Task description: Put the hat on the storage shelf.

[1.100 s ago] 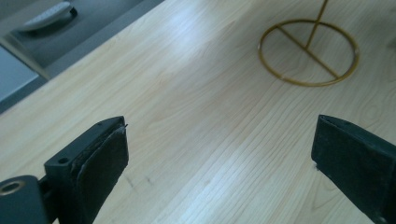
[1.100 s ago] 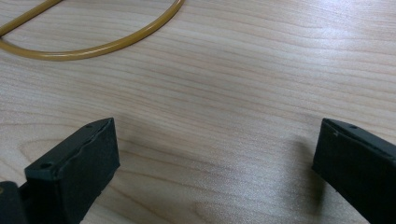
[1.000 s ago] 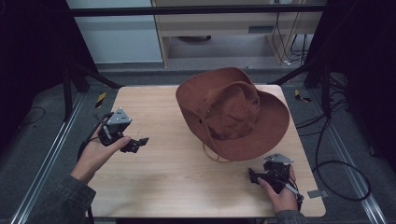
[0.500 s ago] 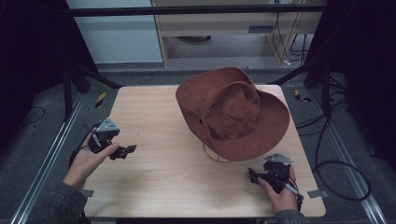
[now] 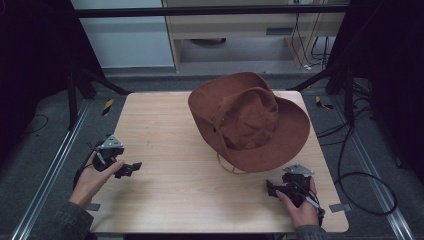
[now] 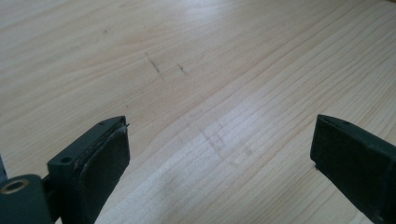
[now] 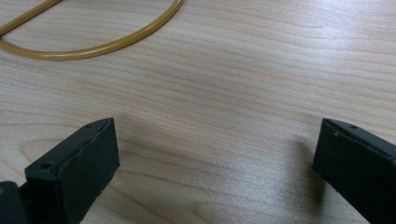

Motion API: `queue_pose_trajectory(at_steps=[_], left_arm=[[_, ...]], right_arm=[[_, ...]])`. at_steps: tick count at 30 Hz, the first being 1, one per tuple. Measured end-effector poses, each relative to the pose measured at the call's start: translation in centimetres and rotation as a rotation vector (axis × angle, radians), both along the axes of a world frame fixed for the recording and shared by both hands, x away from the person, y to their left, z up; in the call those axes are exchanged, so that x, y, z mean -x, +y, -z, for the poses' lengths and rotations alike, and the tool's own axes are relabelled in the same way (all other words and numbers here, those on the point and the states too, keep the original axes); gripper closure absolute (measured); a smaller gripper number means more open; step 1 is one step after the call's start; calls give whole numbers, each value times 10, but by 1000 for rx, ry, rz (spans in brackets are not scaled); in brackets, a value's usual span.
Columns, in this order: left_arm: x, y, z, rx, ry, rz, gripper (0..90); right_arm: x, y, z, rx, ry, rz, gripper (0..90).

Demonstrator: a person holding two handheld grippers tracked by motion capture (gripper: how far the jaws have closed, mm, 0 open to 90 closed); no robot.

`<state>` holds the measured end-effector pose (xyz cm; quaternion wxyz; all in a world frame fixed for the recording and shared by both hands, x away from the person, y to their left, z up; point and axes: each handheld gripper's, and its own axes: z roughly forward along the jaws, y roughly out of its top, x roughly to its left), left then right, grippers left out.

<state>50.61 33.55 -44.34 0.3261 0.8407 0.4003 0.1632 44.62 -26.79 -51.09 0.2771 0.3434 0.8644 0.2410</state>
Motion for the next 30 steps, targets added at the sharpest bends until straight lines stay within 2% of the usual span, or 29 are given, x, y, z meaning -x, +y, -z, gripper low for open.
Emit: queue_pose_trajectory(at_steps=[5, 13, 18, 23, 30], left_arm=[[1, -5, 17, -26, 36, -5, 43], [2, -7, 31, -52, 50, -5, 46], [4, -7, 38, -39, 48, -15, 47], [5, -9, 45, -51, 34, -18, 45], [7, -9, 52, -36, 25, -24, 48]], right_arm=[[0, 0, 0, -1, 0, 0, 4], [0, 0, 0, -1, 1, 0, 4], [0, 0, 0, -1, 1, 1, 4], [0, 0, 0, -1, 0, 1, 4], [0, 0, 0, -1, 1, 1, 4]])
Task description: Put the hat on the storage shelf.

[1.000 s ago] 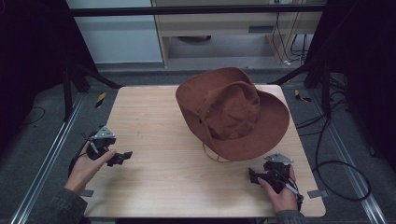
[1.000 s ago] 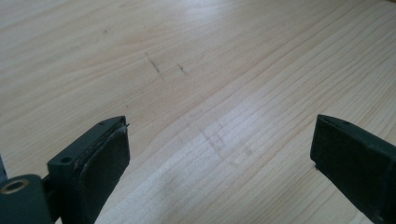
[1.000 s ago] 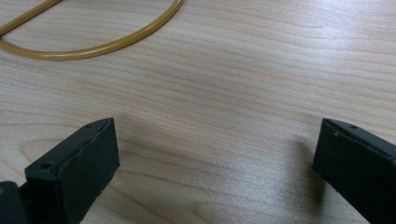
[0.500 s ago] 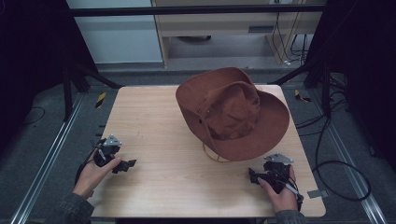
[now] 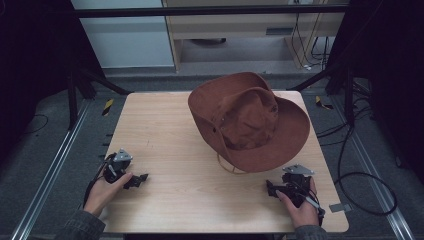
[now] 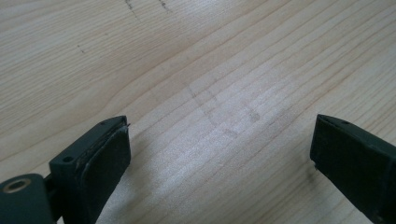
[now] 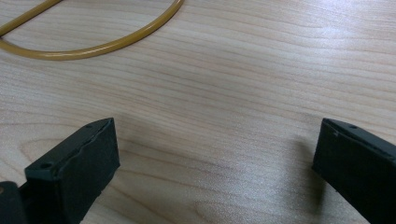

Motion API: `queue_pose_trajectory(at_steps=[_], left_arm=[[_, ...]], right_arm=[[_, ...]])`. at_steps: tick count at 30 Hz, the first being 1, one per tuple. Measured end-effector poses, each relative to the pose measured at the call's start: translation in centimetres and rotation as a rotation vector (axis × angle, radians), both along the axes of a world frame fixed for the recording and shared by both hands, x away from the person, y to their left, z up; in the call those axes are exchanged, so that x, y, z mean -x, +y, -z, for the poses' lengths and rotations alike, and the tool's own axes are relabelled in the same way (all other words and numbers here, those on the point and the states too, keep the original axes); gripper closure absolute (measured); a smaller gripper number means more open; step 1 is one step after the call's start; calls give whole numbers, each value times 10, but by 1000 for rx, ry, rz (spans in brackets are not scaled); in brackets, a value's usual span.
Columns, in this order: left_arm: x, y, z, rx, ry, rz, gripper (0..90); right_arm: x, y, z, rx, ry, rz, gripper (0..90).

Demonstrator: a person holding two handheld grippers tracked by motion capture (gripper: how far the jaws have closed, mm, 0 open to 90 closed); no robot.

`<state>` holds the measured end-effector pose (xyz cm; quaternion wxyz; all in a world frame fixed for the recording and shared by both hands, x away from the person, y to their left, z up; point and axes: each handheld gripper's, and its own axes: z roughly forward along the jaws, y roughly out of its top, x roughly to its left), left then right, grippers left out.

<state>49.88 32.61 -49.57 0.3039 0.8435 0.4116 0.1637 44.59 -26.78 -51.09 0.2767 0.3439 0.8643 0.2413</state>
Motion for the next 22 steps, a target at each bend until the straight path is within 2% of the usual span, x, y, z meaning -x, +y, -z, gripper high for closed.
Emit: queue_pose_trajectory(at_steps=[3, 5, 9, 13, 22], left_arm=[[0, 0, 3, 10, -7, -15, 48], [1, 0, 5, 31, -15, -24, 53], [2, -1, 7, 22, -26, -16, 29], [3, 0, 12, 52, -67, -18, 0], [4, -1, 12, 48, -67, -29, 0]], right_arm=[[0, 0, 0, 1, 0, 0, 4], [0, 0, 0, 0, 0, 0, 4], [0, 0, 0, 0, 0, 0, 5], [0, 0, 0, 0, 0, 0, 4], [0, 0, 0, 1, 1, 4, 4]])
